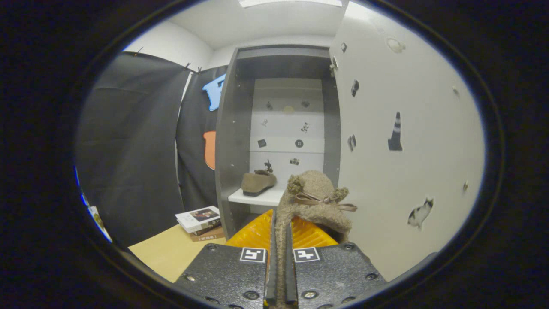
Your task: Open the shoe cabinet door, grab the shoes and put them into the shoe cabinet, then close the shoe cabinet door.
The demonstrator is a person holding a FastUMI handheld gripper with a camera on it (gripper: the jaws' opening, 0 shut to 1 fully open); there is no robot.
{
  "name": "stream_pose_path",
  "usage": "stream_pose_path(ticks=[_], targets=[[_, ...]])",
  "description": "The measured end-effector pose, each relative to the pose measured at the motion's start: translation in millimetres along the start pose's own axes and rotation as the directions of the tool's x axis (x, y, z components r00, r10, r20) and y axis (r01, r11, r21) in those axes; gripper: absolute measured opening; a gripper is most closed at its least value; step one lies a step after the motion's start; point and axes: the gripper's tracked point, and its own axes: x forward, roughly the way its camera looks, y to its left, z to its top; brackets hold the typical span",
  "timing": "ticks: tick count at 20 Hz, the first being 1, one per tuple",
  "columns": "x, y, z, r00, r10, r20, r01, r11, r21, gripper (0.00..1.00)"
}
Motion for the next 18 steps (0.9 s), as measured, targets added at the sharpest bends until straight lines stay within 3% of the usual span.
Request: stream_pose_path(ticks=[5,9,16,18], targets=[[2,0,61,0.999,-0.013,0.046,0.015,0.998,-0.063,0.10],[19,1,96,1.000,0.003,0.013,-0.002,0.999,-0.035,0.10],[92,-29,128,0.997,-0.058,-0.046,0.058,0.998,0.003,0.10],[118,-49,129,0.991,-0.120,-0.067,0.121,0.993,0.009,0.10]])
